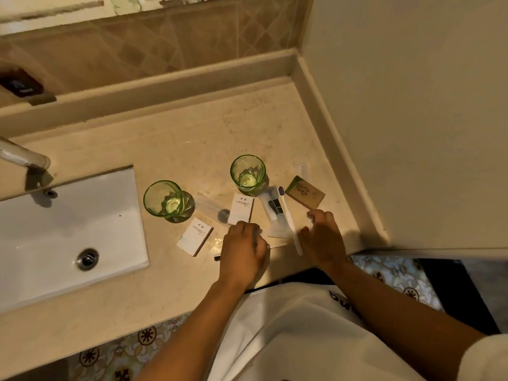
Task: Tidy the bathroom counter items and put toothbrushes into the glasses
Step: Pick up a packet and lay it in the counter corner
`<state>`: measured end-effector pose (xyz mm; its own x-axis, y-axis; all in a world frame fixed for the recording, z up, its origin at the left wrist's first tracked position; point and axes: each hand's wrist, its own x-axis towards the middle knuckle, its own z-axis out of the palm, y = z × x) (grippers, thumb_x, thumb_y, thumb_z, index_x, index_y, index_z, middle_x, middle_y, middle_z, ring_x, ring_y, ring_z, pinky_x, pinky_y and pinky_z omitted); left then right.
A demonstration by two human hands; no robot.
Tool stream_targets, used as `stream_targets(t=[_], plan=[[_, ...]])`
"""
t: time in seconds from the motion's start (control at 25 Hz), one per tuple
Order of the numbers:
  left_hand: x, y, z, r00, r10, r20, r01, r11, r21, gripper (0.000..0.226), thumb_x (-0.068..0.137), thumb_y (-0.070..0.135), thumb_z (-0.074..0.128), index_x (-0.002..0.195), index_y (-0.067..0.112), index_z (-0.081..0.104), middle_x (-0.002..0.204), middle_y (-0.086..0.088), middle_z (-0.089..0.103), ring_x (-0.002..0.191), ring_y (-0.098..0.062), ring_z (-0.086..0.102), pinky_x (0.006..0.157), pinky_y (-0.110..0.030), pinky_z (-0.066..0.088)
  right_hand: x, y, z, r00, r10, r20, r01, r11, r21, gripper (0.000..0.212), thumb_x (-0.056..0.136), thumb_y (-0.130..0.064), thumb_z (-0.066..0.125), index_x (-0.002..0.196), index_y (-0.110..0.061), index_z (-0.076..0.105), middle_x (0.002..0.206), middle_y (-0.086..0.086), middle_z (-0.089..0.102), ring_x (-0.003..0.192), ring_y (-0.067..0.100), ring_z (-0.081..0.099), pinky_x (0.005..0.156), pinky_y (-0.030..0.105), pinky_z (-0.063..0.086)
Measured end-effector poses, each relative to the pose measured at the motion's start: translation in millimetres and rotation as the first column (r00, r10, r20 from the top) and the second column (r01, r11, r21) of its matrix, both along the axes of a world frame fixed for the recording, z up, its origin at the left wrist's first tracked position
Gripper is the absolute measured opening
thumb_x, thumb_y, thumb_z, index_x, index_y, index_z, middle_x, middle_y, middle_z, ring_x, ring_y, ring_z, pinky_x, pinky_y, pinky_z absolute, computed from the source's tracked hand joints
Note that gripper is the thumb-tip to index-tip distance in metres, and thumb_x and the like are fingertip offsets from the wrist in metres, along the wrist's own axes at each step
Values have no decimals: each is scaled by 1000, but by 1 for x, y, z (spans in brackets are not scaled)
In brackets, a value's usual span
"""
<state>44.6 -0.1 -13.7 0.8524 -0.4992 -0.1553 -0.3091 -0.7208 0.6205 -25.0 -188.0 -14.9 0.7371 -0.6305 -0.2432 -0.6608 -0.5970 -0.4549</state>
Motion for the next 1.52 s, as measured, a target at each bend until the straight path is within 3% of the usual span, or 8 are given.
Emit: stream_targets(t=[0.2, 0.4, 0.52, 0.68, 0.88, 1.2, 1.4, 1.52], plan=[[-1, -41, 6, 969, -221, -107, 207, 969, -132, 19, 92, 10, 61, 108, 10, 71, 103, -11, 68, 93, -25, 64, 78, -26, 46, -4, -16, -4, 981, -29, -190, 23, 999, -33, 43, 91, -40, 64, 124, -15, 52, 118, 9, 57, 106, 23, 58, 86, 34, 51], [6, -103, 11, 904, -325, -277, 300, 945, -131, 27, 90, 18, 56, 107, 6, 72, 100, -15, 74, 91, -32, 69, 79, -40, 55, -7, -29, -15, 959, 37, -281, -85, 984, -160, 31, 96, -39, 53, 114, -13, 55, 111, 8, 64, 96, 21, 62, 74, 29, 49], [15, -127, 6, 837, -172, -519, 179, 983, -36, 46, 83, 22, 57, 127, 8, 66, 112, -18, 74, 102, -37, 71, 89, -45, 58, -6, -36, -19, 961, -22, -274, -11, 993, -118, 25, 94, -34, 60, 109, -15, 59, 107, 7, 65, 94, 23, 64, 72, 32, 54], [17, -138, 8, 761, -24, -648, 20, 1000, -14, 44, 87, 19, 55, 129, 7, 64, 94, -13, 77, 77, -30, 75, 80, -44, 62, -6, -46, -23, 960, -32, -278, 15, 998, -62, 31, 89, -37, 67, 109, -16, 55, 107, 4, 64, 95, 21, 63, 73, 32, 54], [22, -140, 12, 651, 31, -759, -83, 996, -31, 24, 101, 7, 47, 104, 4, 70, 84, -15, 77, 60, -21, 69, 60, -31, 58, 8, -51, -23, 954, -226, -195, 264, 943, 201, 32, 87, -33, 71, 111, -16, 57, 101, 3, 67, 91, 22, 66, 68, 28, 47], [28, -147, 14, 515, 129, -847, -240, 971, 1, 28, 105, 11, 41, 102, 2, 67, 81, -18, 72, 53, -20, 67, 50, -26, 52, 20, -57, -22, 948, -205, -245, 271, 921, 281, 12, 89, -24, 71, 95, -14, 67, 86, -1, 66, 80, 15, 61, 70, 27, 47], [29, -149, 11, 472, 135, -871, -253, 967, 13, 30, 100, 13, 44, 105, 0, 71, 88, -25, 75, 61, -25, 68, 62, -30, 55, 22, -63, -15, 955, -181, -234, 256, 902, 347, 13, 90, -24, 71, 82, -15, 65, 73, -3, 62, 72, 15, 60, 67, 27, 45], [30, -150, 13, 465, 105, -879, -205, 979, 8, 25, 91, 12, 51, 97, 2, 74, 69, -19, 71, 56, -25, 65, 63, -30, 52, 18, -60, -11, 959, -193, -209, 258, 899, 354, 21, 89, -29, 73, 76, -20, 59, 71, -6, 62, 70, 12, 60, 65, 26, 47]])
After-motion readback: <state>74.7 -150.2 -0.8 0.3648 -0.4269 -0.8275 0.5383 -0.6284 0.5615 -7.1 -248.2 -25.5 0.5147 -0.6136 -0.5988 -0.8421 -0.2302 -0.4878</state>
